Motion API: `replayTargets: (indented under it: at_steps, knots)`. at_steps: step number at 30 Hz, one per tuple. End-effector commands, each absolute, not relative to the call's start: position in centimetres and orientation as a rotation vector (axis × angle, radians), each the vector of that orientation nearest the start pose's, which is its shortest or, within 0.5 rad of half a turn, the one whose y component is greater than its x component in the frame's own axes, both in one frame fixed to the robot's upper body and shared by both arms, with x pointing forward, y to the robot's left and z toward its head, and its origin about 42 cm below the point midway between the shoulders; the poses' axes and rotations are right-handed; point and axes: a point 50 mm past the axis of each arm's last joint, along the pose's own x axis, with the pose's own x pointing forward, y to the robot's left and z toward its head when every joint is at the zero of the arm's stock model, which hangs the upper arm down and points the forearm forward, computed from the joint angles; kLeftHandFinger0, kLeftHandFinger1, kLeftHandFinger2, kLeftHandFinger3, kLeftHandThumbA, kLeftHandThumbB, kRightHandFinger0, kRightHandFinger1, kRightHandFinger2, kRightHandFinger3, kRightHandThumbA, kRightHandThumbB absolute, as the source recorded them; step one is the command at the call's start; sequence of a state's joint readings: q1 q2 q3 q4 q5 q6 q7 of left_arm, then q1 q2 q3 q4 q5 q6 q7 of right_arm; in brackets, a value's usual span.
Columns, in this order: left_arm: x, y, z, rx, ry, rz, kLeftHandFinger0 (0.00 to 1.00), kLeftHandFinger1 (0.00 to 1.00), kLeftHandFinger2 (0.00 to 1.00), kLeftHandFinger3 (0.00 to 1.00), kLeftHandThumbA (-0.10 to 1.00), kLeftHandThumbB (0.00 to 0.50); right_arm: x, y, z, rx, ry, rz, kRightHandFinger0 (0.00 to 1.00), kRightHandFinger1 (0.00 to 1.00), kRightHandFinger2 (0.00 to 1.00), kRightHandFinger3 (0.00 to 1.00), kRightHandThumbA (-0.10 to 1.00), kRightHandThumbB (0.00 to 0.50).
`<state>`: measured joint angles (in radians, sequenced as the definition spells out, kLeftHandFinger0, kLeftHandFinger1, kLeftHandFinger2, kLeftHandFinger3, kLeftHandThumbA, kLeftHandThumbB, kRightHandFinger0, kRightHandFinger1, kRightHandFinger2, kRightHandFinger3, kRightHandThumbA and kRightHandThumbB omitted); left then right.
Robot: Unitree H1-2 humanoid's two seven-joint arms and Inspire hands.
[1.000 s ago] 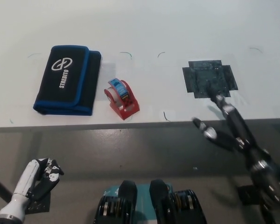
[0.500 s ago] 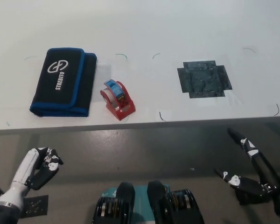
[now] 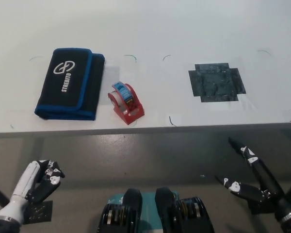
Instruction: Use the right hand to move the tape on the right hand side to the notebook on the left hand side
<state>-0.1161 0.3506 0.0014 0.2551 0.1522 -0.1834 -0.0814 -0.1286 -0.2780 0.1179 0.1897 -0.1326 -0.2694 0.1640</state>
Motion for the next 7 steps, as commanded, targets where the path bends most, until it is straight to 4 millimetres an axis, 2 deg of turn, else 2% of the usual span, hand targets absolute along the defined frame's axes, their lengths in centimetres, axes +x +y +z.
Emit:
replayTargets:
  at_steps: [1, 2, 7]
  knots:
    - [32.01, 33.75, 10.38, 0.52, -0.072, -0.092, 0.0, 0.0, 0.09, 0.32, 0.2, 0.264, 32.96, -25.77, 11.49, -0.452, -0.26, 0.351, 1.0, 1.0, 1.0, 1.0, 0.8, 0.353]
    - [32.0, 33.77, 10.3, 0.51, -0.068, -0.089, 0.0, 0.0, 0.06, 0.33, 0.2, 0.268, 33.02, -25.87, 11.44, -0.446, -0.263, 0.354, 1.0, 1.0, 1.0, 1.0, 0.79, 0.343]
    - [31.84, 33.72, 10.18, 0.514, -0.072, -0.087, 0.0, 0.0, 0.08, 0.31, 0.21, 0.265, 33.02, -26.22, 11.34, -0.455, -0.265, 0.359, 1.0, 1.0, 1.0, 1.0, 0.78, 0.336]
